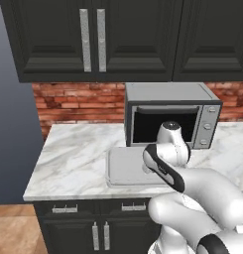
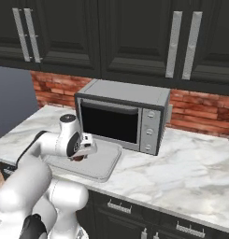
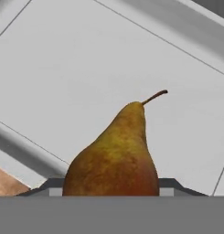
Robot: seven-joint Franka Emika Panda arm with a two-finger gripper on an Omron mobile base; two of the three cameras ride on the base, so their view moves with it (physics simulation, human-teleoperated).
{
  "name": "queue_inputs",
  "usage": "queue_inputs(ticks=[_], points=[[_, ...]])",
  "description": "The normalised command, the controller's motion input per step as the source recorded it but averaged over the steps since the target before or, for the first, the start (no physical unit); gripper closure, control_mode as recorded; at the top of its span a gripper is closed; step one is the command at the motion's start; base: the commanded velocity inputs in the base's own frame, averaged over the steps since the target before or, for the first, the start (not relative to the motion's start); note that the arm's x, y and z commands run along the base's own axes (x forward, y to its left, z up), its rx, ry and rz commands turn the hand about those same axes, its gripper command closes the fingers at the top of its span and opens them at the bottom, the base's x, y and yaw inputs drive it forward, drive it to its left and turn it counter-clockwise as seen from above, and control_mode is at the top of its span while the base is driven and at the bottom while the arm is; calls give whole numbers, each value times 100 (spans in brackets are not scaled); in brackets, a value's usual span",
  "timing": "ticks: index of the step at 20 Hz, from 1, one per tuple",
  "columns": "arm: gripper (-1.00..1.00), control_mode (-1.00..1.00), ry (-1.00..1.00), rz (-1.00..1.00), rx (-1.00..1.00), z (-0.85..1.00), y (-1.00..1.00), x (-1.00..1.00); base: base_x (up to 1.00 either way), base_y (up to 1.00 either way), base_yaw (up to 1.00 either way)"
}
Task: Pick the apple and pear from the fridge and place them inside the tupperware on the counter.
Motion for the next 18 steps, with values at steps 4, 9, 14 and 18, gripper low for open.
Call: queue_inputs(ticks=[4,9,14,18], points=[[100,-100,1,11,0,-51,0,12,0,0,0],[100,-100,0,6,0,-52,0,12,0,0,0],[100,-100,0,0,0,-51,0,9,0,0,0],[-100,-100,0,0,0,-35,0,2,0,0,0]])
